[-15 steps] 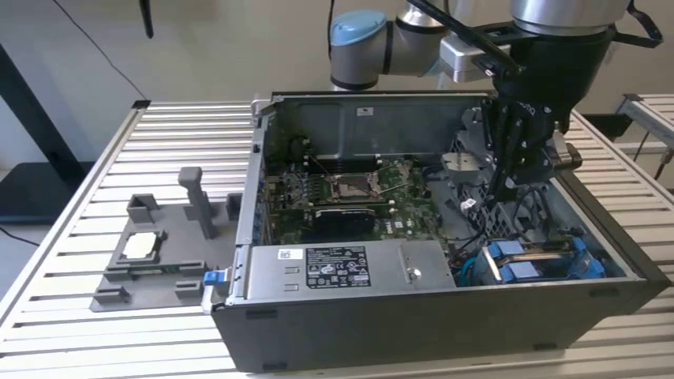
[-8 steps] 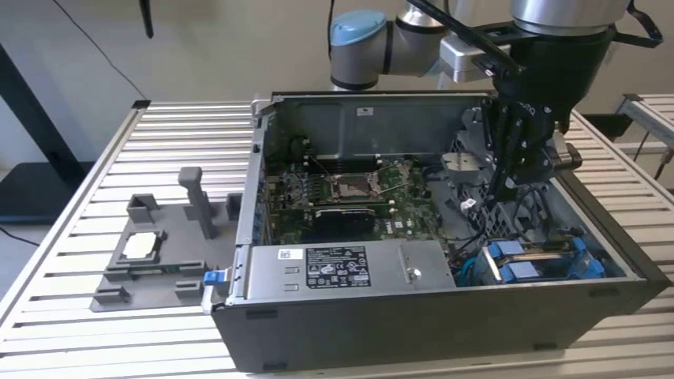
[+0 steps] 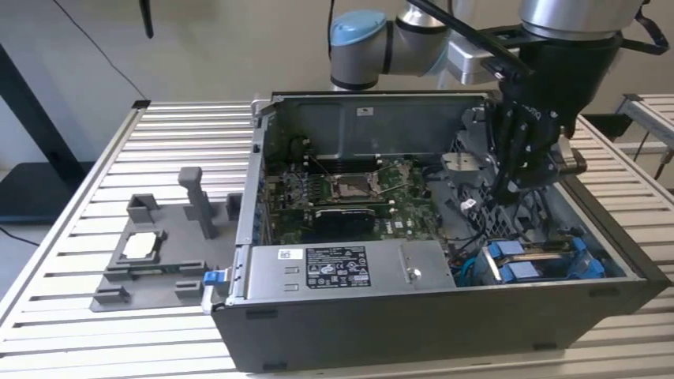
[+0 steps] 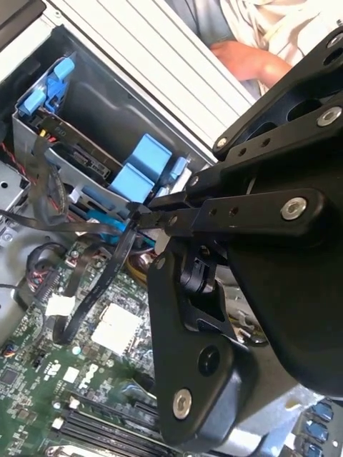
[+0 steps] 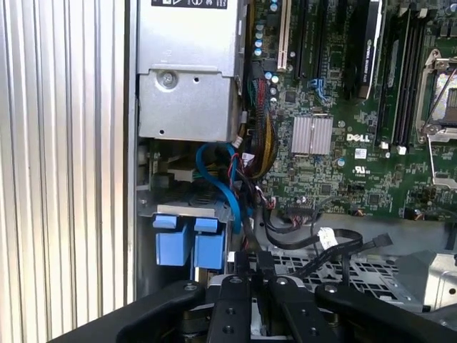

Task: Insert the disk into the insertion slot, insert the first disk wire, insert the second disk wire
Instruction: 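Insert the second disk wire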

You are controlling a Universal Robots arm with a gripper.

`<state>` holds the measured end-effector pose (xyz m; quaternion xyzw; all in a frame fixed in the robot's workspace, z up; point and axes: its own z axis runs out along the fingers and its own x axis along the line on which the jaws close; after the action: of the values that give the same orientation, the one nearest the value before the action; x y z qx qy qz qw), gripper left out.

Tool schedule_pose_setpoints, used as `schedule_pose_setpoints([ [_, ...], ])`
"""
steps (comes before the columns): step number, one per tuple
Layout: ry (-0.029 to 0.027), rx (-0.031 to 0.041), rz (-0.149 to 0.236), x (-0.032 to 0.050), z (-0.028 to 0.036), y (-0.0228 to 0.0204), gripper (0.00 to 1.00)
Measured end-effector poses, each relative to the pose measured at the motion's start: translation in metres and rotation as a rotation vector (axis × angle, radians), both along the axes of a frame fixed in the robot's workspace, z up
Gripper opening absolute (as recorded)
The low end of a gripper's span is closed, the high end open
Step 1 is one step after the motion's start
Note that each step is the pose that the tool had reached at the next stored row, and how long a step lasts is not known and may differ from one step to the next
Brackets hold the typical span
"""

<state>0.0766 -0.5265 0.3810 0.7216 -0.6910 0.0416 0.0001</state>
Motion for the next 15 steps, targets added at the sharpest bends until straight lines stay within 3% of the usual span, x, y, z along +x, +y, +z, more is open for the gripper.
schedule_pose_setpoints([
  [4,0.0202,0.0,0.0,0.0062,-0.003,-0.0077,0.16],
  [8,0.0356,0.0005,0.0,0.0114,-0.0063,-0.0169,0.16],
  [15,0.0452,0.0154,0.0,0.0205,-0.0121,-0.0294,0.16],
])
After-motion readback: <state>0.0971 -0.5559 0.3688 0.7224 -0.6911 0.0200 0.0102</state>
